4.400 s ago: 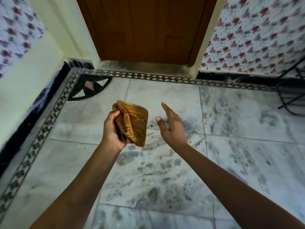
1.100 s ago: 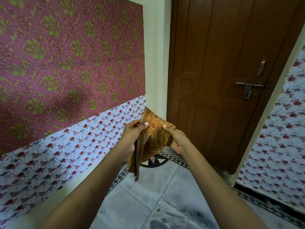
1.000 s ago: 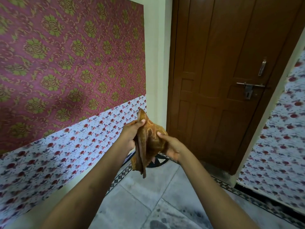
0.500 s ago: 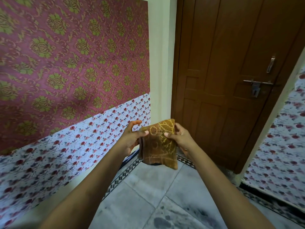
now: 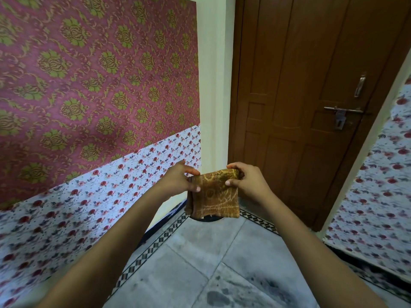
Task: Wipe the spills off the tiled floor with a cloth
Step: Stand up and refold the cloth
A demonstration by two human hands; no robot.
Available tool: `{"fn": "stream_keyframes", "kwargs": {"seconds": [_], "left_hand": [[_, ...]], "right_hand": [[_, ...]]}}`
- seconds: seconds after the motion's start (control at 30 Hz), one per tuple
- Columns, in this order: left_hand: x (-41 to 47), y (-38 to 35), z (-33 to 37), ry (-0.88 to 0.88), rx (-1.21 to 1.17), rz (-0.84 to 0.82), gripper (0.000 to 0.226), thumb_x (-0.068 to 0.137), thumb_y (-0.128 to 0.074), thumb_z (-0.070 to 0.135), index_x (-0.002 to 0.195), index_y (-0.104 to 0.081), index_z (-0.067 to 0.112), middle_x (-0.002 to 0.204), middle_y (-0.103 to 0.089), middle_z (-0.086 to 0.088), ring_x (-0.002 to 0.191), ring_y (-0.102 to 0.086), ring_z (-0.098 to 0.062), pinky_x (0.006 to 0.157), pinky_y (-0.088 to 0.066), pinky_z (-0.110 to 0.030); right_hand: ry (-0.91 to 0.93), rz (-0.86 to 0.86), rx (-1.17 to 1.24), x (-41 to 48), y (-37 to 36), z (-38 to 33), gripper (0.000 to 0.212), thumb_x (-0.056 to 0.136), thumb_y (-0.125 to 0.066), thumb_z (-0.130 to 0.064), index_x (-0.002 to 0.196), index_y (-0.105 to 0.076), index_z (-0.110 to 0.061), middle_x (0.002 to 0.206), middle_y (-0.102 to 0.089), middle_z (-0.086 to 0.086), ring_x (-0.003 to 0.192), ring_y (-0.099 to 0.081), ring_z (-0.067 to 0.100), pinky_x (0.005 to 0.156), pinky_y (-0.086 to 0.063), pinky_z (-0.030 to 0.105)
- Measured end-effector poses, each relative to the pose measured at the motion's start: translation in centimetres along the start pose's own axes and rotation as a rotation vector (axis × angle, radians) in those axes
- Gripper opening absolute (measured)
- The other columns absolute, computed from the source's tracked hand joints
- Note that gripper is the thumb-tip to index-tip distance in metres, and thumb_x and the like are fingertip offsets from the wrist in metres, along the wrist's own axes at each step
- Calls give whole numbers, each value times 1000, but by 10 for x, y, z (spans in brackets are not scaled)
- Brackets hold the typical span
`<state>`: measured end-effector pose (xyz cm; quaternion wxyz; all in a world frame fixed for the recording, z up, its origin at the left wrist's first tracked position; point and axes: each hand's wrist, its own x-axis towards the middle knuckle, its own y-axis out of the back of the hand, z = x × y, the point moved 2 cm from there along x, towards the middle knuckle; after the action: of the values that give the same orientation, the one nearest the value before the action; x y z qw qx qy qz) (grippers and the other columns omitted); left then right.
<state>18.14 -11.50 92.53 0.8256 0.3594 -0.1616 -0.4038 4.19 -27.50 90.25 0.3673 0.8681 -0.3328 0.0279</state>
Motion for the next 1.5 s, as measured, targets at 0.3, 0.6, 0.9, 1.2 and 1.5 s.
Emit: {"fn": "stream_keyframes", "kwargs": {"seconds": [0.3,0.6,0.9,1.2,1.5], "left_hand": [[-9,6,7,-172,113,171,8,79,-68,16,85,-64,14,98,-61,-2,87,-50,-16,63,-38,-23],[-15,-18,6,123,-794,66,20,95,-48,35,101,-57,18,105,-64,-6,102,-59,-26,88,-46,-37],[-27,-56,-12,333,-1140,-103,40,77,-69,28,113,-60,13,108,-68,-14,101,-62,-30,87,-50,-43],[-32,-54,-25,370,-969,-105,47,81,-69,36,122,-52,20,114,-64,-11,99,-62,-28,76,-54,-38],[-42,-63,-55,425,-919,-18,46,80,-71,18,123,-55,9,100,-67,-9,90,-64,-24,74,-53,-32]], "right_hand": [[-77,-76,93,-6,5,9,26,82,-69,-28,102,-61,-15,110,-49,5,102,-48,17,87,-44,30],[-276,7,729,-12,-7,-13,29,95,-49,-31,113,-55,-9,98,-61,2,88,-59,14,66,-46,22],[-671,55,1090,-28,-29,5,47,78,-68,-41,109,-60,-6,99,-68,13,91,-65,27,73,-54,38],[-556,-93,898,-45,-52,23,54,81,-69,-23,130,-49,-13,121,-61,10,112,-57,27,95,-48,43],[-560,-78,766,-64,-74,27,47,85,-65,-29,129,-49,-20,126,-58,7,114,-55,25,94,-48,43]]}}
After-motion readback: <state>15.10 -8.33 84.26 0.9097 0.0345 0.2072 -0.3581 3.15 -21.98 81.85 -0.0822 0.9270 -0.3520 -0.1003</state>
